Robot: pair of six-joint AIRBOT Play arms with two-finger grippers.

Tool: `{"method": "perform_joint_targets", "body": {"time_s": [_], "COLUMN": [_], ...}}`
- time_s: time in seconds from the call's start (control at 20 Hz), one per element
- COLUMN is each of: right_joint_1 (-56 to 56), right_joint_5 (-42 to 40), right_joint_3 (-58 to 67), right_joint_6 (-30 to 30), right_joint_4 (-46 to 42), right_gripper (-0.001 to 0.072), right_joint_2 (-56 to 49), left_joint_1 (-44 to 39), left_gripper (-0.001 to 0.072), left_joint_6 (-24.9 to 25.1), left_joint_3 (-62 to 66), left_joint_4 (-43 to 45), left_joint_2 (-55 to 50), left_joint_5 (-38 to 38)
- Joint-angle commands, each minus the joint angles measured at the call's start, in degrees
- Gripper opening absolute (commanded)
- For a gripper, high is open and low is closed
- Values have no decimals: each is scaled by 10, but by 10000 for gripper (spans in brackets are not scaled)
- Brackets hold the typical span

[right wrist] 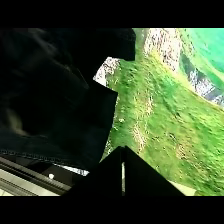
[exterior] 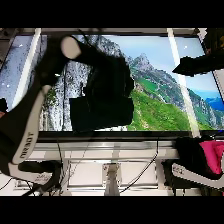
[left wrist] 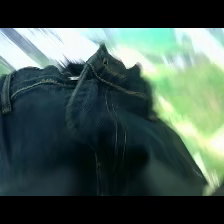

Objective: Fold the clothes and pants, and hang the long-sleeved shirts on hangers.

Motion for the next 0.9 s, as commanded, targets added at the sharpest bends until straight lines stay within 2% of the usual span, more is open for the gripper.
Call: {"method": "perform_joint_targets", "body": {"time_s": [0.0,0.05,0.1,0.2,0.25,0.3,0.35,0.45,0.55,0.6,0.75,0.85], "right_joint_1": [0,0,0,0,0,0,0,0,-1,-6,-14,-8], "right_joint_5": [-5,-16,-26,-48,-53,-56,-56,-57,-51,-31,50,47], "right_joint_3": [4,4,4,4,3,3,3,4,3,3,-13,-32], "right_joint_6": [1,2,2,2,2,2,2,0,-6,-28,-111,-134], "right_joint_4": [-6,-8,-9,-10,-10,-10,-9,-5,17,57,251,321], "right_gripper": [190,360,386,385,370,246,22,19,17,16,17,16], "right_joint_2": [-9,-11,-15,-25,-31,-41,-50,-76,-106,-124,-181,-216], "left_joint_1": [-42,-52,-59,-65,-64,-63,-61,-52,-31,-16,47,98], "left_gripper": [556,556,555,529,398,164,21,12,11,11,11,11], "left_joint_6": [4,4,4,4,4,4,4,-3,-34,-44,-58,-58], "left_joint_3": [0,0,0,0,0,0,0,0,-7,-14,-75,-144], "left_joint_4": [12,14,16,17,25,42,68,116,136,133,117,83], "left_joint_2": [-50,-49,-45,-31,-23,-16,-11,-9,-9,-9,10,39], "left_joint_5": [-74,-77,-77,-77,-77,-77,-77,-80,-80,-81,-81,-78]}}
